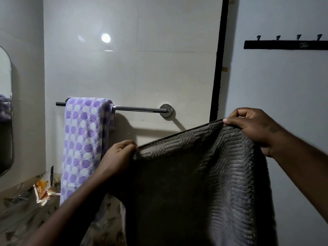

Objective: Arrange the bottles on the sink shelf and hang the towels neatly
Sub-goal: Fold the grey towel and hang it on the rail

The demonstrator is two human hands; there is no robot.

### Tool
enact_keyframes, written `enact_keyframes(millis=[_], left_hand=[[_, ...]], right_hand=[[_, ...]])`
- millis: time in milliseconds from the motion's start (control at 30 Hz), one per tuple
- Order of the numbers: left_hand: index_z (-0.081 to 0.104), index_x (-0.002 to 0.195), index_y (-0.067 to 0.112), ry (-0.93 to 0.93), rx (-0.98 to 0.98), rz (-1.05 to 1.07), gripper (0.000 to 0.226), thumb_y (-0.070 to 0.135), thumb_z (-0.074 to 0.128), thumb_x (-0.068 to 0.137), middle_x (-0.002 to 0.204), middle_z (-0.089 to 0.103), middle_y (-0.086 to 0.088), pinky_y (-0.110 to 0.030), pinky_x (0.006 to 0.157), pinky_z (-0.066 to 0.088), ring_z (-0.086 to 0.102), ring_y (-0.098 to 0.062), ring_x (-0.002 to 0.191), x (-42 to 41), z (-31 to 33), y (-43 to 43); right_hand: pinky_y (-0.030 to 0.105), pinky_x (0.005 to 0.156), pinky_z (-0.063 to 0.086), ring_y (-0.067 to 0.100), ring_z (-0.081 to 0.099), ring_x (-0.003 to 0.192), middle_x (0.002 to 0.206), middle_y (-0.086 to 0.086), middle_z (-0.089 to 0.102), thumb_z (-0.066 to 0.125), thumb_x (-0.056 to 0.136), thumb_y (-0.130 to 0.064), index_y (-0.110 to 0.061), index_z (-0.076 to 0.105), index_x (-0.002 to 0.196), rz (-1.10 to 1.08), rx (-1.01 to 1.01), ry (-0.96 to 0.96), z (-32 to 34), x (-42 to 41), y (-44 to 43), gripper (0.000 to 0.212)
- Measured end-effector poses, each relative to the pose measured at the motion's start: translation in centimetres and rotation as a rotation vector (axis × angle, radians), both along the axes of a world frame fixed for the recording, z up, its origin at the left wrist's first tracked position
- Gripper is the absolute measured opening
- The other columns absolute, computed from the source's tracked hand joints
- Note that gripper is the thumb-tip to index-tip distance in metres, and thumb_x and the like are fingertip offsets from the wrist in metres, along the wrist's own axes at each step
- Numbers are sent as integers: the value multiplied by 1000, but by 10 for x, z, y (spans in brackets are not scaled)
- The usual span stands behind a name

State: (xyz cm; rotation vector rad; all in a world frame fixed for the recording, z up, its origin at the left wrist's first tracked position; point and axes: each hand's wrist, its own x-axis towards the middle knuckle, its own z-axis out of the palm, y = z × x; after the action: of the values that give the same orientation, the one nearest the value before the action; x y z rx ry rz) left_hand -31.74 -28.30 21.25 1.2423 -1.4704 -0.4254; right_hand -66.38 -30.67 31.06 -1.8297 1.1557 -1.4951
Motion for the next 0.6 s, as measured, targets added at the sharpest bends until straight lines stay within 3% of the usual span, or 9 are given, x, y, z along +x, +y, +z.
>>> enact_keyframes(millis=[67, 133, 233, 300, 367, 467, 533, 600], left_hand=[[77, 75, 24, 21, -34, -123, 25, 46, 74, 88, 63, 67, 6, -24, 59, 44, 58, -6, 61, -2, 7, 10], [77, 74, 19, 106, -44, -257, 20, 30, 74, 90, 63, 67, 7, -15, 51, 44, 58, -4, 57, -8, 14, 15], [69, 71, 20, 312, -81, -165, 27, 19, 65, 98, 65, 65, 7, -20, 58, 46, 59, -7, 61, -17, 26, 8], [68, 81, 10, 527, -43, -154, 22, 11, 56, 100, 76, 65, -8, -29, 65, 52, 63, -17, 68, -27, 38, 6], [63, 93, 5, 653, -2, -276, 10, 4, 54, 97, 73, 63, -13, -24, 54, 53, 62, -17, 59, -43, 46, 7], [61, 104, 9, 442, -12, -373, 13, 2, 55, 96, 64, 67, -3, -20, 49, 48, 60, -16, 56, -69, 56, 6], [67, 112, 24, 110, -67, -383, 20, 36, 62, 98, 56, 60, 11, -18, 47, 41, 54, -10, 54, -81, 60, 5], [72, 109, 37, -339, -45, -352, 46, 70, 71, 78, 55, 60, 16, -15, 48, 38, 54, 2, 52, -89, 64, 8]], right_hand=[[38, 69, 55, 26, 65, 67, 77, 15, 71, 76, 89, -18, 3, 62, 87, 22, 37, 7, -1, -3, 1, 25], [33, 69, 54, 23, 66, 68, 78, 11, 73, 75, 89, -20, 1, 63, 89, 14, 40, 27, -4, -3, 1, 24], [26, 61, 52, 16, 67, 65, 80, 8, 74, 74, 91, -22, -10, 66, 85, 67, 77, 31, -10, 3, 3, 15], [25, 62, 52, 15, 66, 65, 81, 8, 72, 73, 91, -21, -16, 65, 81, 128, 111, 9, -15, 11, 5, 14], [28, 69, 52, 18, 67, 71, 82, 9, 72, 73, 91, -18, -17, 66, 78, 174, 124, -32, -17, 21, 5, 14], [26, 68, 53, 19, 66, 71, 81, 9, 70, 72, 90, -13, -14, 66, 81, 248, 126, -96, -17, 38, 7, 11], [24, 63, 54, 17, 67, 67, 80, 9, 70, 72, 90, -13, -9, 66, 90, 274, 135, -99, -16, 47, 9, 6], [25, 59, 54, 16, 65, 63, 76, 7, 70, 72, 91, -15, -9, 67, 95, 274, 137, -91, -13, 53, 12, 9]])
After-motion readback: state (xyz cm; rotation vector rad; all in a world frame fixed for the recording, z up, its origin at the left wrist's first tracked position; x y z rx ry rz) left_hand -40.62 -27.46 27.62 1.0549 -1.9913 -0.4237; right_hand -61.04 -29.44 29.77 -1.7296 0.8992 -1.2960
